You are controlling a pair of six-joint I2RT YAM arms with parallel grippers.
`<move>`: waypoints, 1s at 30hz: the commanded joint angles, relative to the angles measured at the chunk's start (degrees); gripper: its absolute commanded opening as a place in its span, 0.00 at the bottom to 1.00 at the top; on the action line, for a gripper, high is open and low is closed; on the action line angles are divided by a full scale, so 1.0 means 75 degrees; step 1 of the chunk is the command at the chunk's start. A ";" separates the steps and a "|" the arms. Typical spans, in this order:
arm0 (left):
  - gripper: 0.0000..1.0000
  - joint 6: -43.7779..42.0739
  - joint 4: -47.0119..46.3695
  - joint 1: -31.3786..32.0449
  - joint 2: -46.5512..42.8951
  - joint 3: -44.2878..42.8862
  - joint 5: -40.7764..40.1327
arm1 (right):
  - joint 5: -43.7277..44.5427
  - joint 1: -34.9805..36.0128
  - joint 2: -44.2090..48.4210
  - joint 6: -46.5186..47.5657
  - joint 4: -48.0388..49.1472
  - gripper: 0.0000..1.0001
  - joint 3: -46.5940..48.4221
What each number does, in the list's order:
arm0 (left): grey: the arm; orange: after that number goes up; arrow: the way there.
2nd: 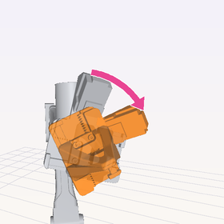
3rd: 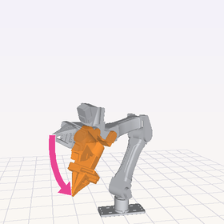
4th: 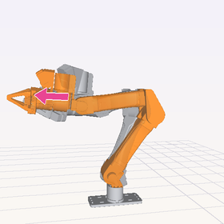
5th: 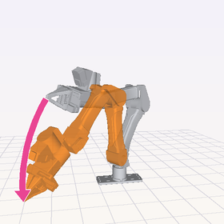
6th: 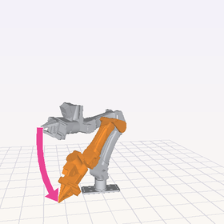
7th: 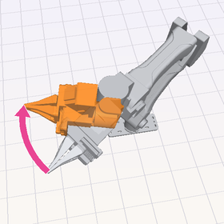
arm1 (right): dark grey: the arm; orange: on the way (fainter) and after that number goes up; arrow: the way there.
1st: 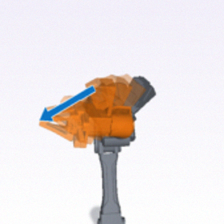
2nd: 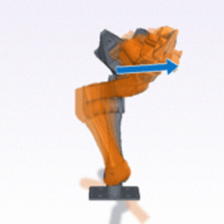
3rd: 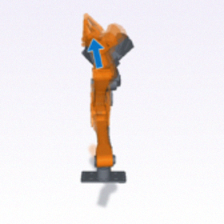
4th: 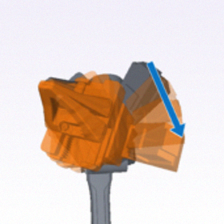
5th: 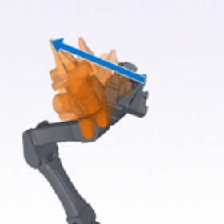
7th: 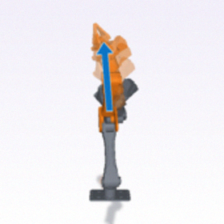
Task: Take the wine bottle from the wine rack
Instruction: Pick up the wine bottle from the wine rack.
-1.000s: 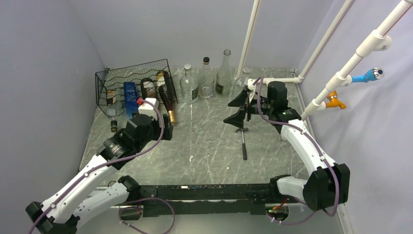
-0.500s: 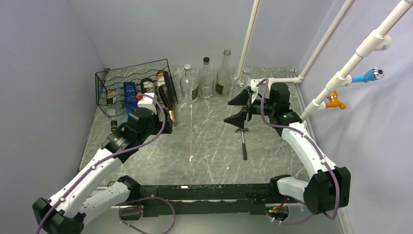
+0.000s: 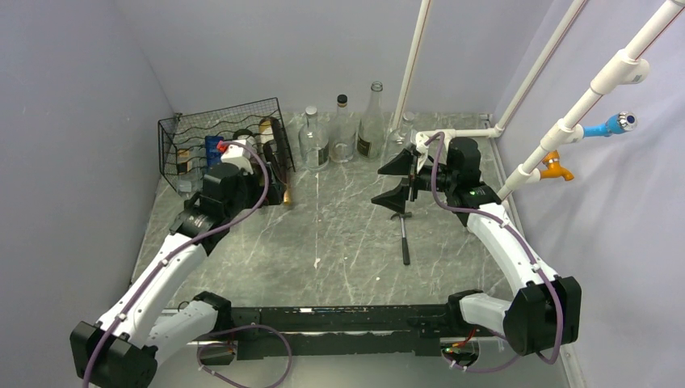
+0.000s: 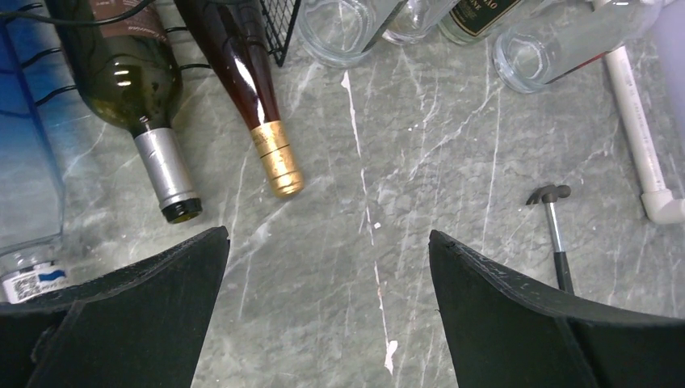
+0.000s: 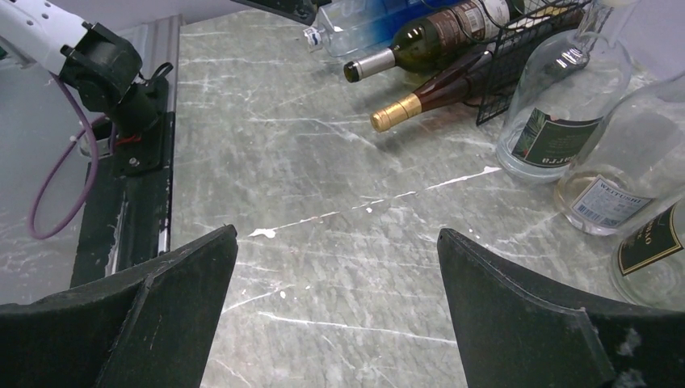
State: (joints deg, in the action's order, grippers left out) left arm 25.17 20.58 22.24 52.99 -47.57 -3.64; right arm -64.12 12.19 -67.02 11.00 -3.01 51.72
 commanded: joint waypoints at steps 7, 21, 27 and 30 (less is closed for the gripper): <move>1.00 0.0423 -0.1272 -0.0551 0.0950 -0.0158 0.0996 | -0.0113 -0.0031 -0.0002 0.0309 0.0103 0.97 -0.0015; 1.00 0.0262 -0.1873 -0.0633 0.3177 -0.0695 0.0502 | -0.0064 -0.0031 -0.0085 0.0454 -0.0003 0.97 -0.0012; 0.99 -0.0063 -0.2976 -0.0633 0.4045 -0.0583 0.0180 | -0.0041 -0.0031 -0.0120 0.0511 -0.0044 0.97 -0.0007; 0.96 -0.0103 -0.3389 -0.0633 0.4424 -0.0599 0.0224 | -0.0029 -0.0031 -0.0154 0.0546 -0.0068 0.97 -0.0006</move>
State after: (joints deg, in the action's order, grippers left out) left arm 26.15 3.46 17.65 83.55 -50.78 -1.13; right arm -63.99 12.19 -67.77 13.56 -3.84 51.68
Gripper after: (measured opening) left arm 0.982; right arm 0.972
